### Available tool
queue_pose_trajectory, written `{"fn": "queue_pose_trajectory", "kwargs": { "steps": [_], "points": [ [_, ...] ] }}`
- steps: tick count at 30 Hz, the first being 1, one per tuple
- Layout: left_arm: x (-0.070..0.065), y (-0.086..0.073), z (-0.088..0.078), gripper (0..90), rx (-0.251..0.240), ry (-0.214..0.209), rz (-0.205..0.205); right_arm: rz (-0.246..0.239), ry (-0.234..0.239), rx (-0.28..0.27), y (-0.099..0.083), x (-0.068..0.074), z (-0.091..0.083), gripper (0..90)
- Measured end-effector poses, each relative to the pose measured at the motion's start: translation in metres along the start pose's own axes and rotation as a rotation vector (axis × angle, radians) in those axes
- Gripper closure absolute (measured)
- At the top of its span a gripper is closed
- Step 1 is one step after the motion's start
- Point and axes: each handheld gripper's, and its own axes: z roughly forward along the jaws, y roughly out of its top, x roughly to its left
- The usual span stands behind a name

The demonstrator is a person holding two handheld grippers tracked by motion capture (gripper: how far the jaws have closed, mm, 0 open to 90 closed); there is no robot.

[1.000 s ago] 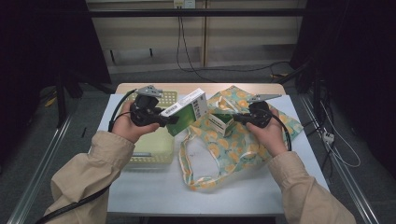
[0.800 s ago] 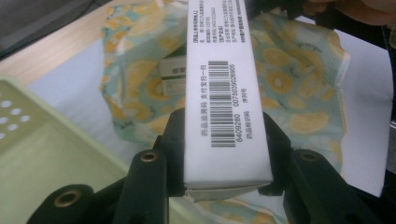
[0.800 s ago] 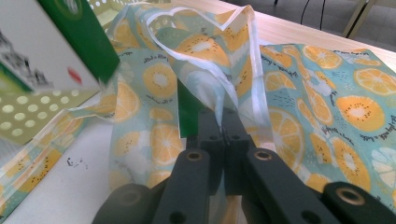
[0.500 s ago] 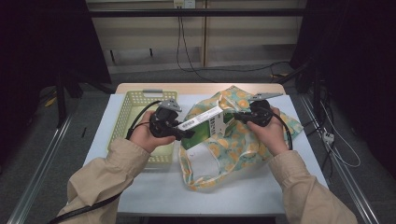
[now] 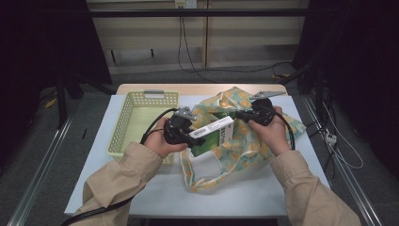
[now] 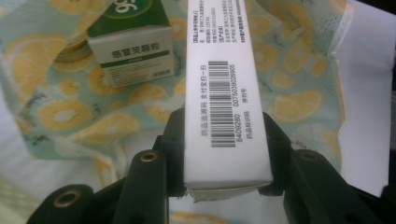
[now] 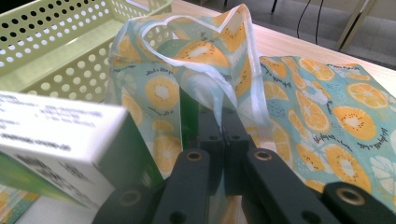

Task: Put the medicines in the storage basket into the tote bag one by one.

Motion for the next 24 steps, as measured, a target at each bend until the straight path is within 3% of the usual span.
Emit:
{"fn": "queue_pose_trajectory", "kwargs": {
  "steps": [4, 5, 6, 8, 24],
  "points": [
    [-0.002, 0.003, 0.011, 62.8, 0.009, -0.007, 0.005, 0.004, -0.003, -0.001, 0.0, -0.001, -0.002, 89.6],
    [-0.004, 0.005, 0.014, 62.8, 0.027, 0.027, 0.014, 0.005, -0.002, -0.002, 0.0, -0.001, -0.002, 89.6],
    [-0.003, 0.005, 0.017, 62.8, 0.023, -0.001, 0.013, 0.005, -0.002, -0.003, 0.0, -0.001, -0.002, 89.6],
    [-0.003, 0.006, 0.023, 62.8, 0.024, -0.005, 0.009, 0.002, -0.003, -0.004, 0.0, -0.001, -0.003, 89.6],
    [0.003, 0.018, 0.055, 62.7, 0.031, 0.024, -0.005, -0.004, 0.0, -0.007, 0.001, 0.001, -0.008, 89.6]
  ]
}}
